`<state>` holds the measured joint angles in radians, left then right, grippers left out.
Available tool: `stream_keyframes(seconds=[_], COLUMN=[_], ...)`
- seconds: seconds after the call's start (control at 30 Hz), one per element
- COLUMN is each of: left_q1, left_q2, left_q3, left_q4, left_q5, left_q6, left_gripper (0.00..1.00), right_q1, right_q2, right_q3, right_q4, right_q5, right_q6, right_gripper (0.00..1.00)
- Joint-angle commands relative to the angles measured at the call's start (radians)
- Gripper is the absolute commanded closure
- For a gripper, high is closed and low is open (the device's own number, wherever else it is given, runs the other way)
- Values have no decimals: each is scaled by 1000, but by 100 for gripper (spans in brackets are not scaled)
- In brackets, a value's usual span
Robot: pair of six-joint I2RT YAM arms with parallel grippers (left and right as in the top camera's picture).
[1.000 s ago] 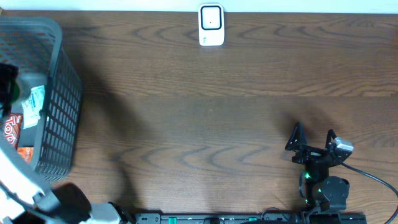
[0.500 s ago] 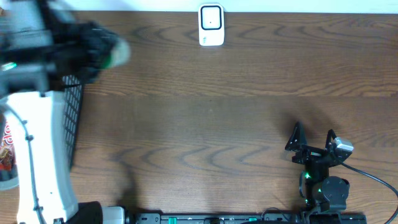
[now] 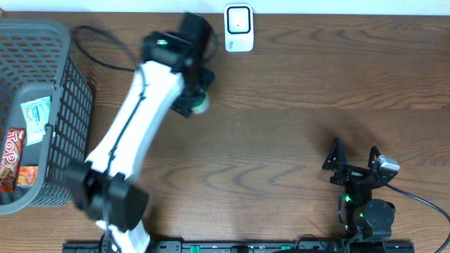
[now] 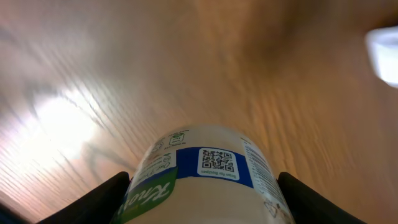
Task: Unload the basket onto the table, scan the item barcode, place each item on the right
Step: 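Lift the jar out and carry it to the white scanner, then set the jar down mid-table and return the left gripper to the basket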
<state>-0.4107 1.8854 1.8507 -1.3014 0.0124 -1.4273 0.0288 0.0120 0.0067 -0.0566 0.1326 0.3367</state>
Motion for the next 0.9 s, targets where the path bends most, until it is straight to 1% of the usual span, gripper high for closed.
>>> stream_keyframes(seconds=[0.0,0.1,0.23,0.37,0.5,0.63,0.7,0.73,0.87], left_q1=[-34,-55,-90,-121,-147,-167,-175,-179,-185], left_q2=[92,167,265,337,369,370,370,370,350], left_q3=[-12,-12,-12,-12,-12,-11,-11,-11,-1], left_q4=[1,24,108,134,138,153,153,152,136], left_q5=[-34,35,115,119,118,115,116,116,117], left_q6=[-332,-406,-423,-434,-446,-442,-422,-409,-360], left_gripper=[28,28,28,28,27,22,14,0,2], right_q1=[6,6,6,6,6,6,6,6,6], right_q2=[-5,-5,-5,-5,-5,-5,-5,-5,-5], right_q3=[-1,-1,-1,-1,-1,-1,-1,-1,-1], right_q4=[-3,-3,-3,-3,-3,-3,-3,-3,-3], right_q5=[16,16,16,16,16,16,16,16,16], right_q6=[6,6,6,6,6,6,6,6,6], right_gripper=[1,1,1,1,1,1,1,1,1])
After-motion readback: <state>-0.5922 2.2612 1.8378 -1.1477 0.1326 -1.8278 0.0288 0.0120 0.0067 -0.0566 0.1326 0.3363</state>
